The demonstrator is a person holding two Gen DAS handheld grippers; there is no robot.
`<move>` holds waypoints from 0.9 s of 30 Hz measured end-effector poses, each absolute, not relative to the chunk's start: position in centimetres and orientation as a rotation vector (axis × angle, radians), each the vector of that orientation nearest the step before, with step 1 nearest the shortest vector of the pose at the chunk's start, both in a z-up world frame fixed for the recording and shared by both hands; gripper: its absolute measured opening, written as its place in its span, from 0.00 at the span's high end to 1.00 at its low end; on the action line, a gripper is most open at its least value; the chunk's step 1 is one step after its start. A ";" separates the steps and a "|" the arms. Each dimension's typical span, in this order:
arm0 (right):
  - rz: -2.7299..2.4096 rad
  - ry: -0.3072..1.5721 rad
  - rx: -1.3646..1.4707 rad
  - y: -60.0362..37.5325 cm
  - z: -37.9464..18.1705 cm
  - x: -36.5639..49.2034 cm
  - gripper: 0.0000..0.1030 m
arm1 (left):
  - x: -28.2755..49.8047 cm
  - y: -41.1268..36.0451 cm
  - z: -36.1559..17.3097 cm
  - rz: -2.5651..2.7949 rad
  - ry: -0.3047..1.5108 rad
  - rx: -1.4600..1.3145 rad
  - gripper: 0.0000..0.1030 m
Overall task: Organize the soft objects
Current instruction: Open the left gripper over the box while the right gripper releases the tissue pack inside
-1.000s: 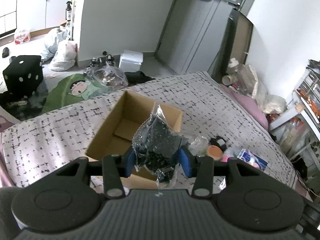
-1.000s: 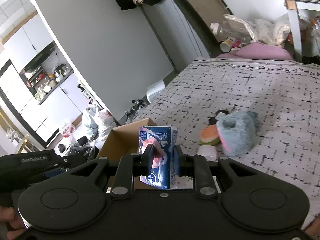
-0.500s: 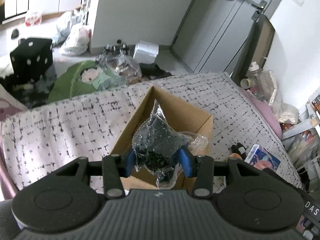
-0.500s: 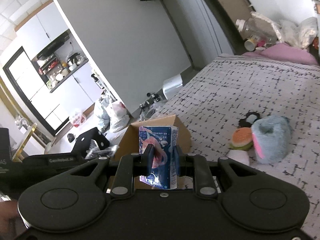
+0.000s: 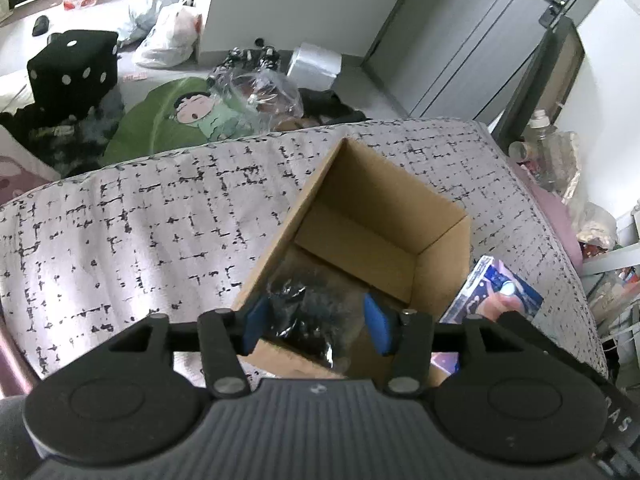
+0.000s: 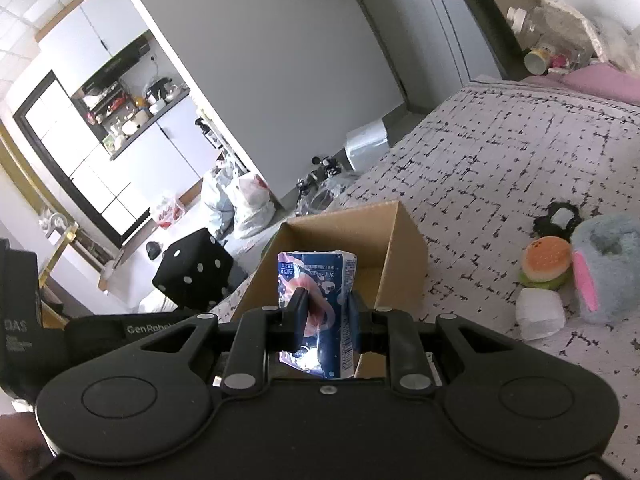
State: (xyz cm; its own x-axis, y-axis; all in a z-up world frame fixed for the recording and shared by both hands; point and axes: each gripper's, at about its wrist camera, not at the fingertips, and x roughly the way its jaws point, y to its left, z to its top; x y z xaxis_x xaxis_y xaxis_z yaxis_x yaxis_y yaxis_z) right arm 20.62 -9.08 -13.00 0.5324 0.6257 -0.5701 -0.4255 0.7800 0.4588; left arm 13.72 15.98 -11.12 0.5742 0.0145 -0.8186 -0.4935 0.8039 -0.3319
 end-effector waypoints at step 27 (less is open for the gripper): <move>0.459 0.776 0.268 -12.9 -10.9 19.6 0.12 | 11.8 13.1 -7.9 0.422 0.846 -0.449 0.17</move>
